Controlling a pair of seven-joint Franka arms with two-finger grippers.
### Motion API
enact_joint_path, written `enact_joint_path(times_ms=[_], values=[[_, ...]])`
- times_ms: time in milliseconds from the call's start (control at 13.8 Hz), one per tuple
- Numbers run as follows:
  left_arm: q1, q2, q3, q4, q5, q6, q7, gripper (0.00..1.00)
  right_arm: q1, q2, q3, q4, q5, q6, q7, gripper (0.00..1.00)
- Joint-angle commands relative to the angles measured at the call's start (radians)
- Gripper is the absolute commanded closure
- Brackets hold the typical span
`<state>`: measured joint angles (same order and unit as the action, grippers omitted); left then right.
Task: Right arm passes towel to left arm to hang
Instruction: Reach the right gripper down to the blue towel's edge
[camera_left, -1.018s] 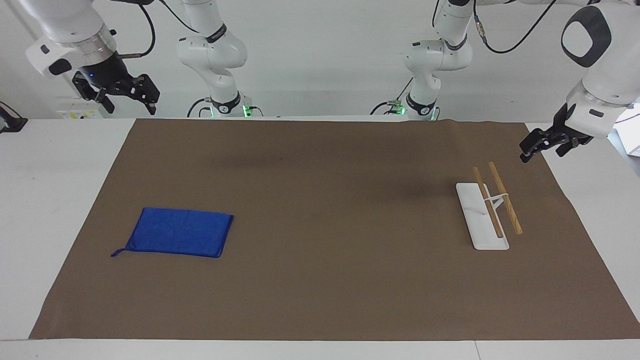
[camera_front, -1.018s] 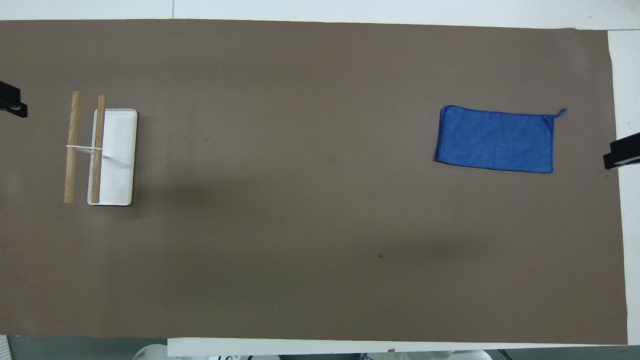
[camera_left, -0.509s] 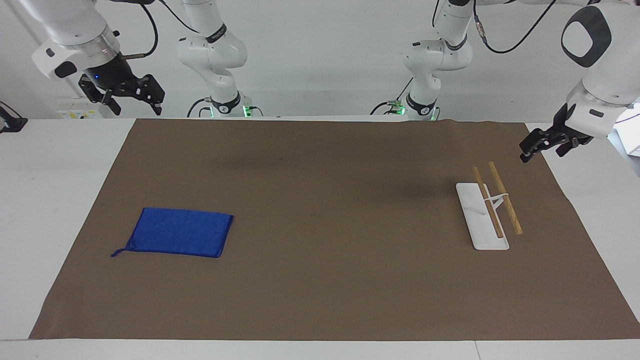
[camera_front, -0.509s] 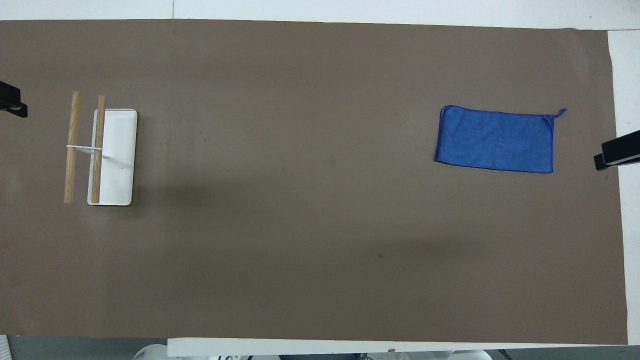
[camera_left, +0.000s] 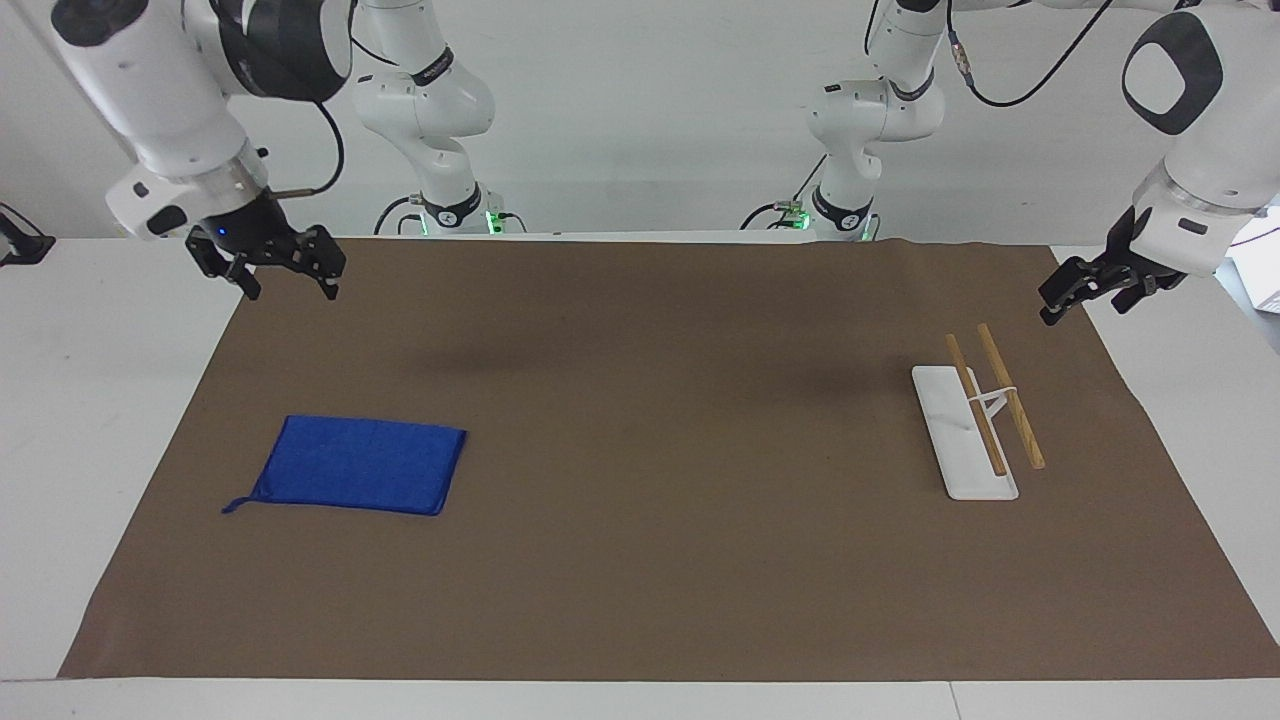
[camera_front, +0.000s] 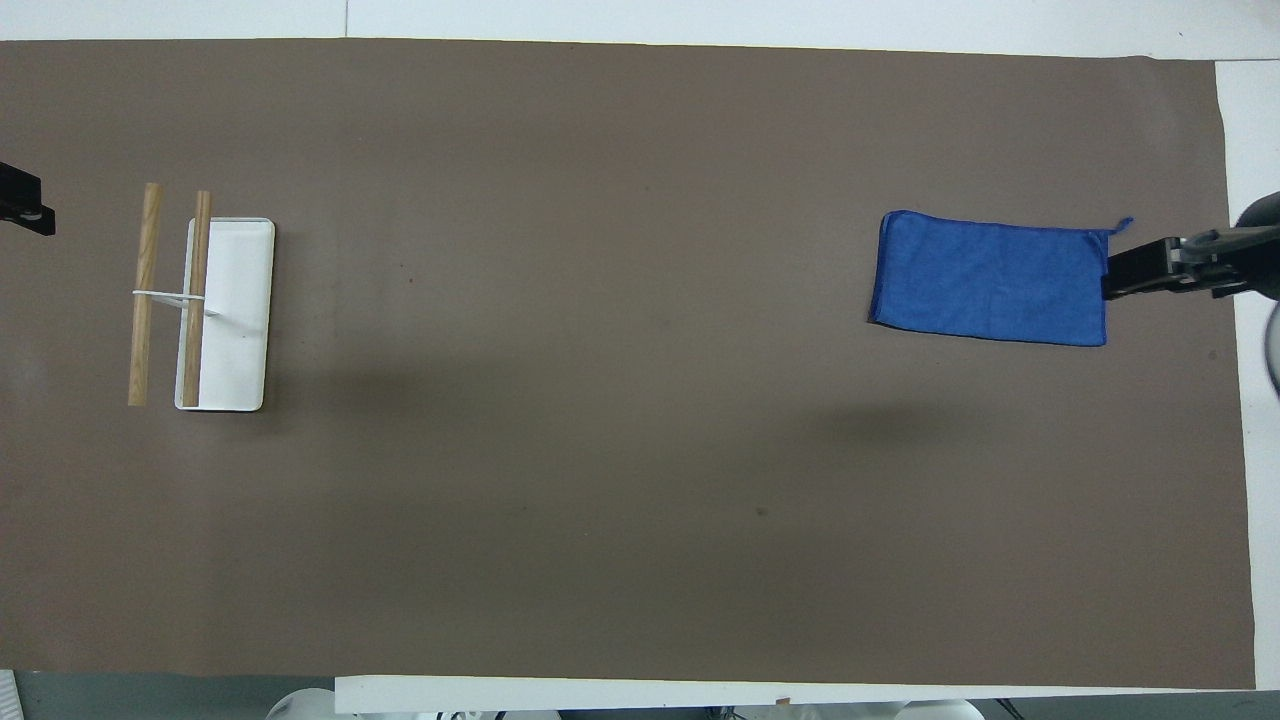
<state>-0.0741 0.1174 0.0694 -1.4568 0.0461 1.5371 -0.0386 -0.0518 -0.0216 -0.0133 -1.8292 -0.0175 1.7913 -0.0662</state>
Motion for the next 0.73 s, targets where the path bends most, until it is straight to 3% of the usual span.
enact_joint_path(times_ms=[0, 364, 655], values=[[-0.003, -0.015, 0.001, -0.022, 0.018, 0.009, 0.013, 0.00, -0.011, 0.072, 0.000, -0.135, 0.014, 0.220, -0.085, 0.00], [-0.003, -0.016, 0.001, -0.022, 0.018, 0.009, 0.013, 0.00, -0.023, 0.186, 0.000, -0.229, 0.016, 0.433, -0.116, 0.00], [-0.003, -0.016, 0.001, -0.020, 0.018, 0.009, 0.013, 0.00, -0.028, 0.273, 0.000, -0.246, 0.016, 0.526, -0.123, 0.10]])
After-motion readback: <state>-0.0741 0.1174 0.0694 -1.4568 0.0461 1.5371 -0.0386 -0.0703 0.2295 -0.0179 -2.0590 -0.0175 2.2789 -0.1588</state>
